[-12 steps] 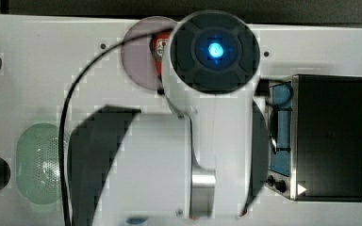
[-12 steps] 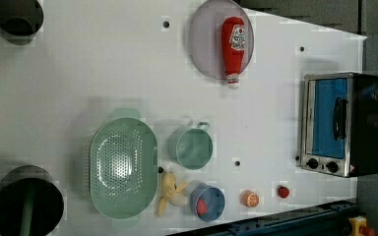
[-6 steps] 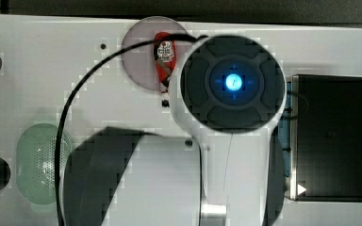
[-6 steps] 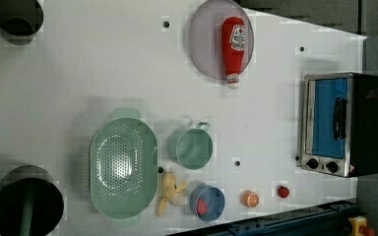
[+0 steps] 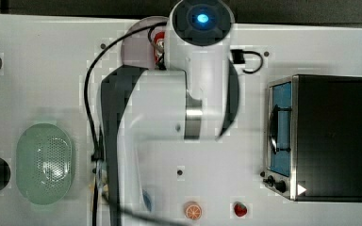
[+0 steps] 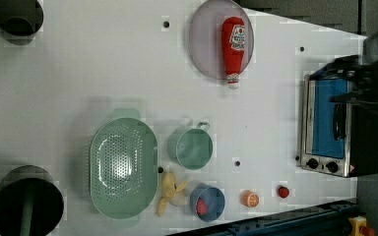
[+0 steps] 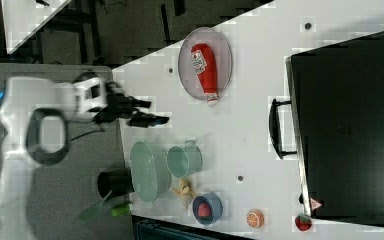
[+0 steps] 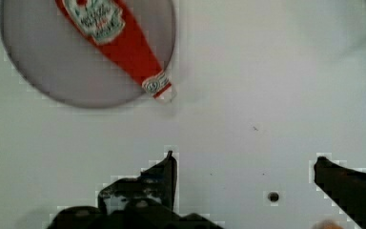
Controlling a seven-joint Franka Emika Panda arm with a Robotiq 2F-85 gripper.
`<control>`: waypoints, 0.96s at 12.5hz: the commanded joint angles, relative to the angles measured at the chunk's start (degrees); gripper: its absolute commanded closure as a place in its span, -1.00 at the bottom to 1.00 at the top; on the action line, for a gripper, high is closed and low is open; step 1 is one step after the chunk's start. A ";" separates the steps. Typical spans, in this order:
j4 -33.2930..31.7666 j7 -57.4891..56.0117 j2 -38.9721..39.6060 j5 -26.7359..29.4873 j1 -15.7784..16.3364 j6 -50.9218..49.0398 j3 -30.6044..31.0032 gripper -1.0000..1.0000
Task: Pick ketchup from plate and place it on table.
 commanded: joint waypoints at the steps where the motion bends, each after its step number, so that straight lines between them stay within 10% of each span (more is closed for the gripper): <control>1: -0.69 -13.05 3.22 0.41 0.73 4.02 0.25 -1.00; 12: 4.85 -22.36 22.31 -2.72 3.43 22.44 0.27 -1.00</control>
